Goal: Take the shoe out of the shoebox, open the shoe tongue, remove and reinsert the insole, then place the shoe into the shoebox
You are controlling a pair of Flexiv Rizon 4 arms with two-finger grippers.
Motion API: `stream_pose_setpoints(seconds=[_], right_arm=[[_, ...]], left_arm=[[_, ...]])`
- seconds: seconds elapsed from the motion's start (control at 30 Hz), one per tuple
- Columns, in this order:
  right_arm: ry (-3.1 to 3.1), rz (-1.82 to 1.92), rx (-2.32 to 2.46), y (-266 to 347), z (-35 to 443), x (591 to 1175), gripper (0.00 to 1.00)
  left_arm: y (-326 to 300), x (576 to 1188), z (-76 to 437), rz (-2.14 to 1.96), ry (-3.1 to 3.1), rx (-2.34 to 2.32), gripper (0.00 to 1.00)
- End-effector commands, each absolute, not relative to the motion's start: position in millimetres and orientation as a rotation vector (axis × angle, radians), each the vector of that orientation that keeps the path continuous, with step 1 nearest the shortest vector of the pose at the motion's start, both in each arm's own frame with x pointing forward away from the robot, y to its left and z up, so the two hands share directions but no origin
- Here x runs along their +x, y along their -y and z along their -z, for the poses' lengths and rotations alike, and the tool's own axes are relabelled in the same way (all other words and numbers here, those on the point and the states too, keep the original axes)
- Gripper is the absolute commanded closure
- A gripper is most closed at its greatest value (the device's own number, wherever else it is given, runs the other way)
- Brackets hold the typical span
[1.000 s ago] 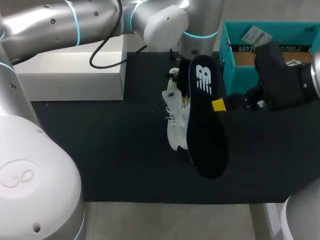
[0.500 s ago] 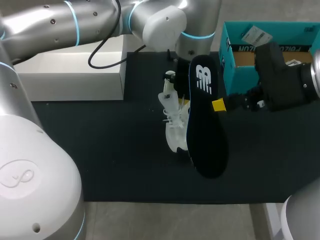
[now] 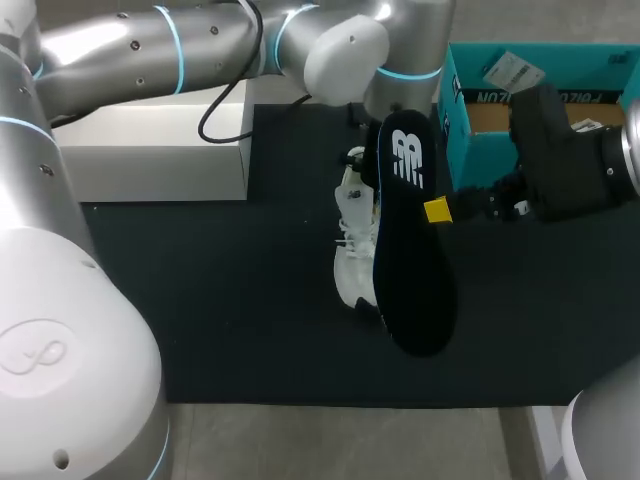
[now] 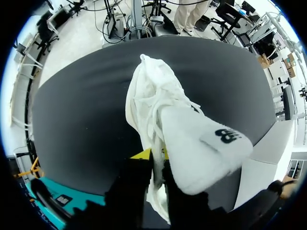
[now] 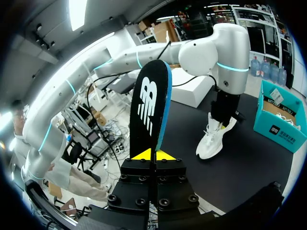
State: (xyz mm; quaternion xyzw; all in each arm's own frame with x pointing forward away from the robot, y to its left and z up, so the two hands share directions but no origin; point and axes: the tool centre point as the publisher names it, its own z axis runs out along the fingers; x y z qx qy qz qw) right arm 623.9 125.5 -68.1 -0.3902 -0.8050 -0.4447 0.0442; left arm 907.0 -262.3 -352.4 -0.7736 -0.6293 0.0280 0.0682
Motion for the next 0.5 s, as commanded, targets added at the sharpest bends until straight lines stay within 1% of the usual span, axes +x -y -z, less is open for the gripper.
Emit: stream_pose_setpoints(seconds=[0.03,0.23,0.43,0.5], right_arm=[[2.461,1.351,-1.193,-129.4,68.4,628.0,1.00],[2.461,1.351,-1.193,-129.4,68.4,628.0,1.00],[2.461,1.351,-1.193,-129.4,68.4,628.0,1.00],[2.461,1.351,-1.193,-129.4,68.4,628.0,1.00]], left_arm=[[261.3,904.3,352.4,-0.148,1.902,-2.373,0.00],[263.2,896.3,337.7,-0.257,1.975,-2.417,0.00],[266.9,895.9,310.7,-0.515,2.213,-2.314,0.00],[269.2,894.9,293.4,-0.647,2.276,-2.281,0.00]])
